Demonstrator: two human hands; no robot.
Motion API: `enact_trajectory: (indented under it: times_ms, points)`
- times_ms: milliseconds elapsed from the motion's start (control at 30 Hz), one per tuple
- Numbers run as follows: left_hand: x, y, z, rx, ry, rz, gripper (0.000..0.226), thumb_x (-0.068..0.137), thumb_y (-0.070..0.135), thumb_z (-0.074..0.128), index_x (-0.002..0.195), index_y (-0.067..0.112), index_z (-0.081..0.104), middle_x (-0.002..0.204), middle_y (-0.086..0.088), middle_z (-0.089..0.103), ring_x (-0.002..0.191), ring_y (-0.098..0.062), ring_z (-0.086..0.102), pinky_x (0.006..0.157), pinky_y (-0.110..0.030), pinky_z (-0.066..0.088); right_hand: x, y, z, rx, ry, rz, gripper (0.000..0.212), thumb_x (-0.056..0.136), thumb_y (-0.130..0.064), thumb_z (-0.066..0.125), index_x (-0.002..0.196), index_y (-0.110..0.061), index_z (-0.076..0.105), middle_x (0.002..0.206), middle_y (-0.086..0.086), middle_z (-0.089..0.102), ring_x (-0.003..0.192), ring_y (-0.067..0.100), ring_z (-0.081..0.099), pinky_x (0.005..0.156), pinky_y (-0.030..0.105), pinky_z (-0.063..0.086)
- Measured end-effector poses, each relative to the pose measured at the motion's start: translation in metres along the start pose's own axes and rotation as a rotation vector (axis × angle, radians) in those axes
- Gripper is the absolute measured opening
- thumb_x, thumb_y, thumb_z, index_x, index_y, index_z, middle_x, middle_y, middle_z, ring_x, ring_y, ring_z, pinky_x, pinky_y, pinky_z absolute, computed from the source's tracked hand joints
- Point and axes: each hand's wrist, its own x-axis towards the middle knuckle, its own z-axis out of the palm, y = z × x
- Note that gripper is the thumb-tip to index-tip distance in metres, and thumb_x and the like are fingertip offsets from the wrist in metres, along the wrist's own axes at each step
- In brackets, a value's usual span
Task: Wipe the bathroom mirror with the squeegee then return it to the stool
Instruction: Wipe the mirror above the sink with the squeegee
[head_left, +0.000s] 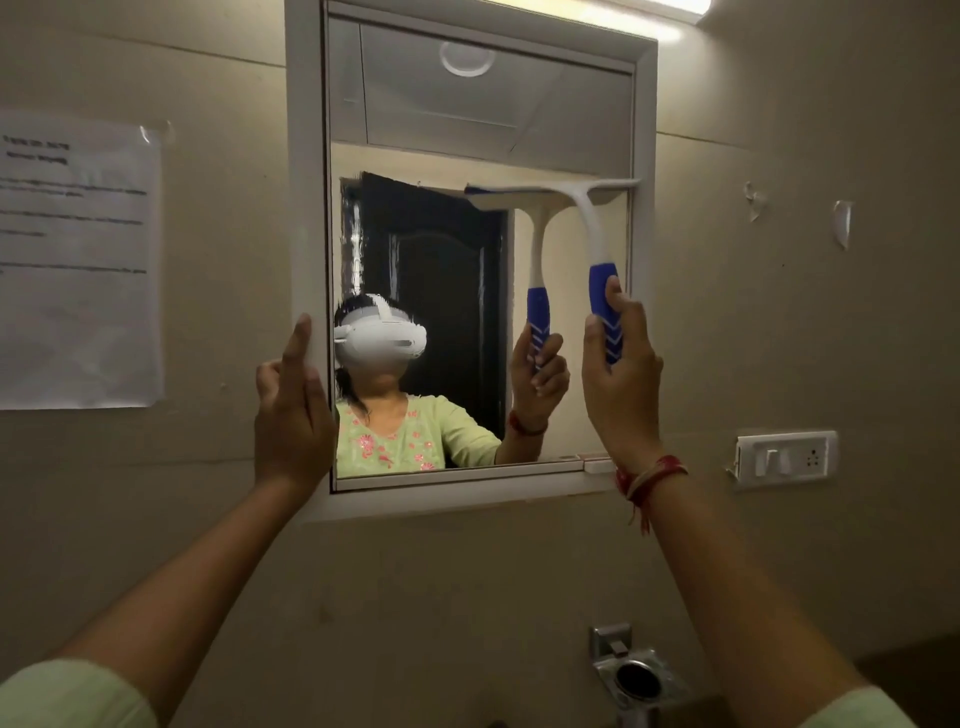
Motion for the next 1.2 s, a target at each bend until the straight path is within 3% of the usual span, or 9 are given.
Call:
enact_trajectory:
  times_ms: [167,267,367,500,633,733,900,1100,1200]
  points:
    - [0.000,0.000,0.000,-0.021,0.012,-0.016,0.047,0.102,0.018,0.031,0.146,0.034,0.025,0.106,-0.017,0.043,0.059,-0.004,0.039,0.059,-0.028,0.032,-0.035,0.012,-0.013,-0.001,-0.076,-0.001,0.052,0.090,-0.045,0.037,0.133,-0.015,0.039,0.104,0.011,0.061,0.073,0.000,0.055,0.064,0.016,0.050]
    - [-0.001,0.000,0.000,-0.015,-0.001,-0.004,0.046,0.102,0.019,0.030,0.146,0.033,0.025,0.108,-0.020,0.043,0.056,-0.010,0.039,0.053,-0.020,0.028,-0.020,0.006,-0.010,-0.006,-0.057,-0.003,0.046,0.092,-0.039,0.041,0.131,-0.014,0.040,0.103,0.011,0.061,0.071,-0.003,0.054,0.063,0.012,0.049]
    - [0.000,0.002,0.000,-0.016,-0.001,-0.023,0.046,0.102,0.019,0.031,0.146,0.032,0.026,0.109,-0.021,0.043,0.057,-0.013,0.040,0.058,-0.029,0.033,-0.003,0.000,-0.007,-0.017,-0.040,0.004,0.039,0.094,-0.026,0.047,0.131,-0.013,0.041,0.109,0.011,0.061,0.073,-0.003,0.054,0.066,0.012,0.049]
    - [0.001,0.001,-0.001,-0.016,-0.005,-0.004,0.047,0.102,0.018,0.031,0.146,0.031,0.025,0.108,-0.022,0.043,0.058,-0.009,0.037,0.056,-0.021,0.028,-0.019,0.001,-0.011,0.000,-0.053,0.016,0.042,0.093,-0.032,0.044,0.131,-0.015,0.041,0.108,0.009,0.060,0.075,-0.003,0.056,0.066,0.012,0.051]
    - [0.000,0.000,0.000,-0.015,-0.012,-0.004,0.047,0.102,0.017,0.030,0.146,0.032,0.024,0.108,-0.023,0.043,0.060,-0.013,0.038,0.059,-0.030,0.032,-0.060,0.008,-0.021,0.039,-0.105,0.058,0.049,0.090,-0.041,0.040,0.132,-0.014,0.040,0.103,0.001,0.057,0.076,-0.003,0.057,0.065,0.011,0.051]
    - [0.001,0.000,0.000,-0.008,-0.010,-0.010,0.047,0.102,0.017,0.030,0.146,0.032,0.024,0.108,-0.022,0.043,0.061,-0.016,0.040,0.060,-0.029,0.031,-0.061,0.006,-0.022,0.051,-0.104,0.074,0.044,0.092,-0.035,0.043,0.131,-0.015,0.041,0.103,-0.001,0.055,0.077,-0.002,0.057,0.066,0.012,0.052]
    - [0.000,0.000,0.000,-0.008,-0.001,-0.017,0.047,0.102,0.017,0.031,0.146,0.032,0.025,0.107,-0.021,0.043,0.058,-0.007,0.036,0.059,-0.029,0.031,-0.032,-0.002,-0.015,0.038,-0.073,0.052,0.037,0.094,-0.023,0.048,0.130,-0.016,0.041,0.108,0.006,0.058,0.079,0.003,0.057,0.066,0.014,0.052]
    - [0.000,0.002,-0.001,-0.010,-0.002,-0.014,0.047,0.102,0.019,0.030,0.146,0.033,0.024,0.107,-0.019,0.043,0.057,-0.008,0.038,0.059,-0.029,0.031,-0.070,0.006,-0.019,0.085,-0.090,0.086,0.042,0.091,-0.041,0.042,0.131,-0.027,0.039,0.098,-0.022,0.052,0.081,-0.001,0.059,0.066,0.014,0.052]
    - [0.000,0.002,-0.001,-0.007,-0.002,-0.015,0.046,0.102,0.020,0.030,0.146,0.034,0.024,0.109,-0.021,0.043,0.059,-0.015,0.040,0.061,-0.031,0.033,-0.086,0.010,-0.024,0.114,-0.113,0.098,0.043,0.090,-0.043,0.042,0.131,-0.029,0.038,0.101,-0.026,0.054,0.083,0.000,0.059,0.067,0.013,0.052]
